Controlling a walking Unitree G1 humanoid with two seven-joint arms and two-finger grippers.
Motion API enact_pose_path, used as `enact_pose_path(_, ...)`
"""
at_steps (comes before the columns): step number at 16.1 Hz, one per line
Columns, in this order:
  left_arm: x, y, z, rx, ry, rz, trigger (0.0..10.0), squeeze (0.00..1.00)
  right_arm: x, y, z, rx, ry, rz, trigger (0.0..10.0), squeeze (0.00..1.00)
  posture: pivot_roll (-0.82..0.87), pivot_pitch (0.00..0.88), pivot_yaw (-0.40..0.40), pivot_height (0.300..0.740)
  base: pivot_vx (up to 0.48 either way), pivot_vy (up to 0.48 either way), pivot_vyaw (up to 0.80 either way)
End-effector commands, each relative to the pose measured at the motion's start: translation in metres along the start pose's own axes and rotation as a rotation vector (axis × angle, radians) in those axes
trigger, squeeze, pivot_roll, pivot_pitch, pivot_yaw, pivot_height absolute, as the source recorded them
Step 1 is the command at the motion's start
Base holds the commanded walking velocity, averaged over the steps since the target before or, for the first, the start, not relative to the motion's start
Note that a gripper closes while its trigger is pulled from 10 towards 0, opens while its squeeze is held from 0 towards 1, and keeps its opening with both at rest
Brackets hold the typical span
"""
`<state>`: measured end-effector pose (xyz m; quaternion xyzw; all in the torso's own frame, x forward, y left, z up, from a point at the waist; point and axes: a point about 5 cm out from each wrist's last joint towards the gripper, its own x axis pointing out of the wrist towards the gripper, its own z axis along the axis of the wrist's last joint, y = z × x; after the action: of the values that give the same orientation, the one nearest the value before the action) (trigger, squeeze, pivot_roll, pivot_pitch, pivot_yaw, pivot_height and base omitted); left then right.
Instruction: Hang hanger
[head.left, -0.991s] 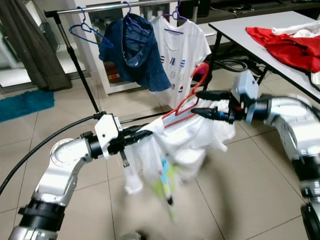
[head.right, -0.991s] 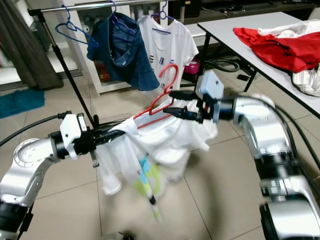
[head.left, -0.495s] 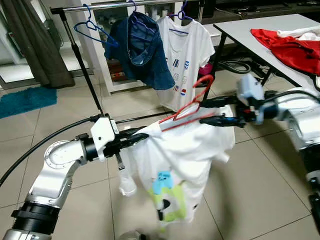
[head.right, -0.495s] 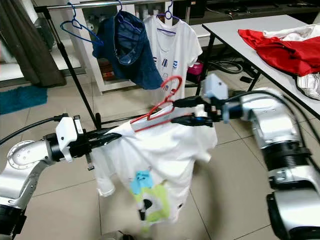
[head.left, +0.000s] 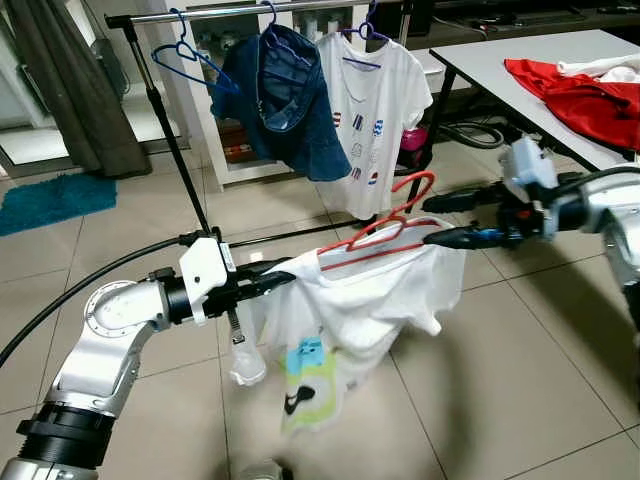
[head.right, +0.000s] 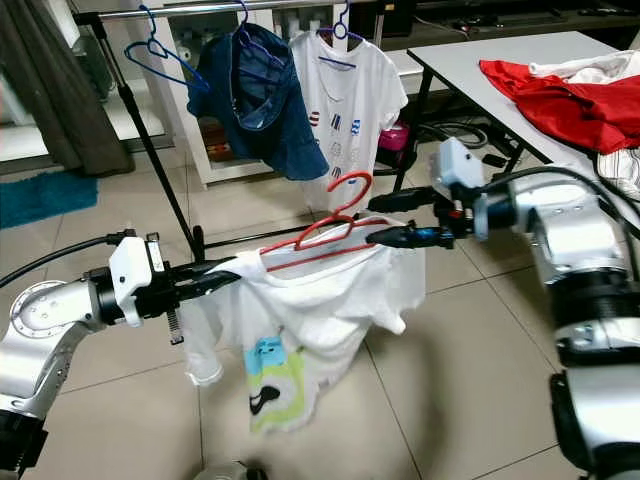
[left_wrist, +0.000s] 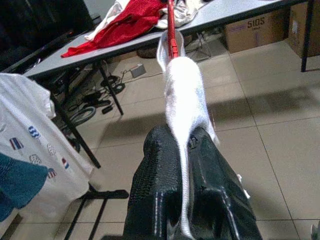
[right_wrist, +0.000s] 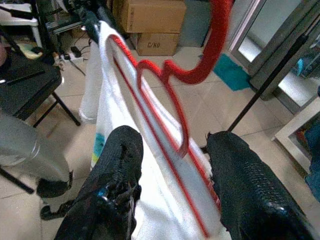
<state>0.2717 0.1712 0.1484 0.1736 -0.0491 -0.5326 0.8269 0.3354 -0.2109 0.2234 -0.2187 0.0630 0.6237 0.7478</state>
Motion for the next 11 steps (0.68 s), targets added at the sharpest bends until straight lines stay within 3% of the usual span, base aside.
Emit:
enact_pose_path(1, 0.004, -0.002, 0.008, 0.028, -0.034, -0.025, 0.0, 0.0, 0.005, -0.004, 0.007, -0.033, 0.0, -0.011, 10.0, 0.0, -0.1, 0.0, 0.053, 0.74, 0.0, 0.0, 0.0)
enact_pose_path(4, 0.006, -0.004, 0.009, 0.029, -0.038, -0.035, 0.0, 0.0, 0.024, -0.002, 0.007, -0.026, -0.027, 0.07, 10.0, 0.0, -0.1, 0.0, 0.043, 0.74, 0.0, 0.0, 0.0)
enact_pose_path(6, 0.006, -0.004, 0.009, 0.029, -0.038, -0.03, 0.0, 0.0, 0.027, -0.001, 0.007, -0.019, -0.029, 0.095, 10.0, 0.0, -0.1, 0.0, 0.043, 0.74, 0.0, 0.0, 0.0)
enact_pose_path(7, 0.005, -0.003, 0.01, 0.023, -0.043, -0.012, 0.0, 0.0, 0.028, 0.0, 0.006, -0.009, -0.026, 0.121, 2.0, 0.0, -0.09, 0.0, 0.037, 0.74, 0.0, 0.0, 0.0)
enact_pose_path(8, 0.004, -0.001, 0.011, 0.016, -0.049, -0.001, 0.0, 0.0, 0.029, 0.001, 0.006, -0.005, -0.024, 0.135, 0.0, 0.0, -0.09, 0.0, 0.037, 0.74, 0.0, 0.0, 0.0)
enact_pose_path(11, 0.002, -0.001, 0.009, 0.004, -0.041, 0.007, 0.0, 0.0, 0.028, 0.0, 0.005, -0.001, -0.019, 0.142, 0.0, 0.0, -0.09, 0.0, 0.035, 0.74, 0.0, 0.0, 0.0)
